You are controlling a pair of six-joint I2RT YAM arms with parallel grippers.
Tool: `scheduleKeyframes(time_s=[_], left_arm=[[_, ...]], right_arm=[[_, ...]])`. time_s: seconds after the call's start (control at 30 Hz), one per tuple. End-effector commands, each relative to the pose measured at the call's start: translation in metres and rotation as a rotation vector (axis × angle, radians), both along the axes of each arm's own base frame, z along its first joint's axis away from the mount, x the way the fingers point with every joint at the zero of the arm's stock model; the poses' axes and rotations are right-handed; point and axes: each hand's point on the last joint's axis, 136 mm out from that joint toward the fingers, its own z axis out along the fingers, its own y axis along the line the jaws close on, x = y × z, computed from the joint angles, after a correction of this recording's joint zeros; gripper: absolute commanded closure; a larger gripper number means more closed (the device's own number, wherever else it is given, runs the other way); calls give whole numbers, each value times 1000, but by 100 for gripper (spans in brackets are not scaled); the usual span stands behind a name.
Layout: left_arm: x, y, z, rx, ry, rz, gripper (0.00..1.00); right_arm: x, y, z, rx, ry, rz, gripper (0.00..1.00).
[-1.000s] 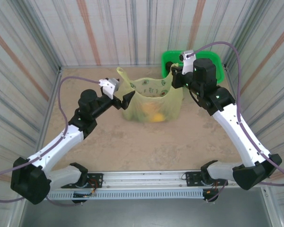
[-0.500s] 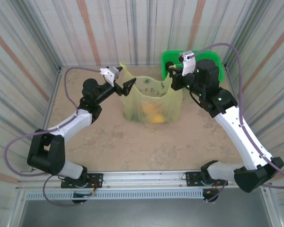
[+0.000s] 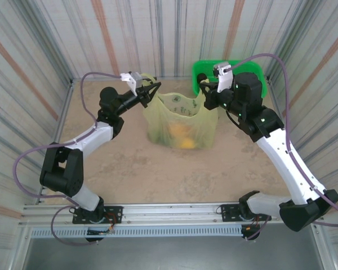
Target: Place the fake fruits into the plastic bag and tie a complex knot
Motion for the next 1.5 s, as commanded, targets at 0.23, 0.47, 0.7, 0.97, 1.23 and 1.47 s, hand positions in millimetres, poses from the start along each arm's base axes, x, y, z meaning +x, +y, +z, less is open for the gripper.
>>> scheduleKeyframes(time_s=[0.23,0.47,0.7,0.97,1.23,1.47], left_arm=[[-39,-14,23,51,-87,-42,100],[-69,-23,19,160,-145,-99,100],[-88,-24,14,210,-113,-151,100],[-102,-34,13,232,-106,-184,100],[-101,-34,9,232,-89,-178,100],[-98,-35,7,233,-82,-177,100]], right_arm=[[-24,2,45,-59,-160,29,47],[-30,35,55,-69,-134,198,55],[-51,82,40,-174,-211,527,47],[-40,127,23,-232,-248,619,51],[-17,141,1,-305,-221,566,57],[-11,149,-9,-299,-212,566,59]])
